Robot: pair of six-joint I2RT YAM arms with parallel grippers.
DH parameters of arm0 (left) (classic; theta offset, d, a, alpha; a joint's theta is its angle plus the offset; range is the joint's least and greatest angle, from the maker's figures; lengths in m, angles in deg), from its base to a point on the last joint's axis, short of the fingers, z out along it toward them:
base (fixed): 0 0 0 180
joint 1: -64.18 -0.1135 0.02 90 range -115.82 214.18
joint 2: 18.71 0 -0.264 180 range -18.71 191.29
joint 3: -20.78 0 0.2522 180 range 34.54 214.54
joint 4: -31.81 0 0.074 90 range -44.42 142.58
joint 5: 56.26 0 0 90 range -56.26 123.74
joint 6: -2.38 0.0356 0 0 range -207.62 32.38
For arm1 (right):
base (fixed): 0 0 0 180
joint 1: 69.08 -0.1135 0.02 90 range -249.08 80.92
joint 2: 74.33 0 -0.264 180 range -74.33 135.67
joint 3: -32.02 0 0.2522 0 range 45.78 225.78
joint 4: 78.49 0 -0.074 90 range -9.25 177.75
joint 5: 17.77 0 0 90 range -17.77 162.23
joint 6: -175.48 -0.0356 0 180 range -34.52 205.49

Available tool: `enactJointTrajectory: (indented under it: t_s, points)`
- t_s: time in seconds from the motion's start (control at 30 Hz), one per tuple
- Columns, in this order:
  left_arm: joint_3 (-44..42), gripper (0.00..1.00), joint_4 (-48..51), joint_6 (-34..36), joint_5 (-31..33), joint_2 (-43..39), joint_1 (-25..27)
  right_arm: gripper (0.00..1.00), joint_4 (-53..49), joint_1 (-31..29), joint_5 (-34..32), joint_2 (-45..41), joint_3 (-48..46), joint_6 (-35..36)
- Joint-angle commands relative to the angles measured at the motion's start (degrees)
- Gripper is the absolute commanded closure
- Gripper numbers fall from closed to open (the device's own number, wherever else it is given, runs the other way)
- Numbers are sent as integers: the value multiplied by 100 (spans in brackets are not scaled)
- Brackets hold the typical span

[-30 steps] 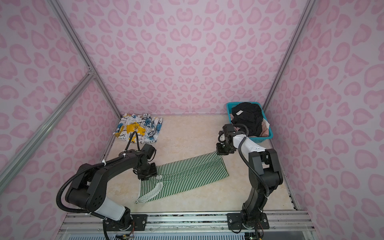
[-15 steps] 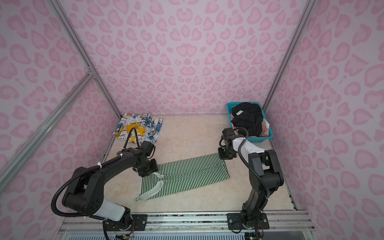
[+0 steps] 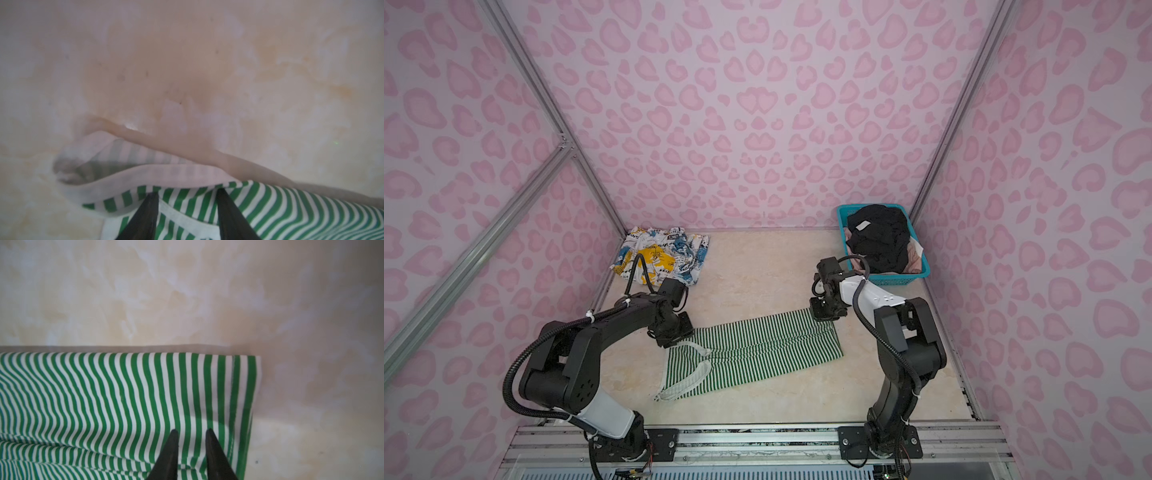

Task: Fold and stack the mixed laundry pile

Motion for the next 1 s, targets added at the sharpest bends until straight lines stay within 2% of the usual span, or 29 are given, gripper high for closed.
enactJointTrajectory:
  t_s: [0.0, 0.2, 0.43, 0.5, 0.63, 0.8, 0.97]
  points:
    - [233, 58, -321, 39, -58, 486, -73, 76, 87, 4, 174, 71, -232, -203]
    - [1451, 58, 234, 421, -191, 1368, -114, 77, -17, -5, 286, -90, -742, -466]
    - [2964, 58, 861, 992, -709, 2411, -72, 76, -20, -190, 560, -953, -1744, -890]
    - [3584, 59, 1136, 1189, -921, 2768, -2, 76, 4, -308, 641, -1207, -2009, -1051]
    - [4354, 59, 1580, 1440, -794, 3278, 341, 75, 9, -697, 759, -1682, -2442, -1423]
    - [5176, 58, 1798, 1384, -820, 3772, 752, 73, -62, -1253, 878, -2271, -2725, -1820]
    - [6013, 57, 1753, 1203, -1035, 4211, 894, 71, -448, -1423, 1018, -2639, -2390, -1476]
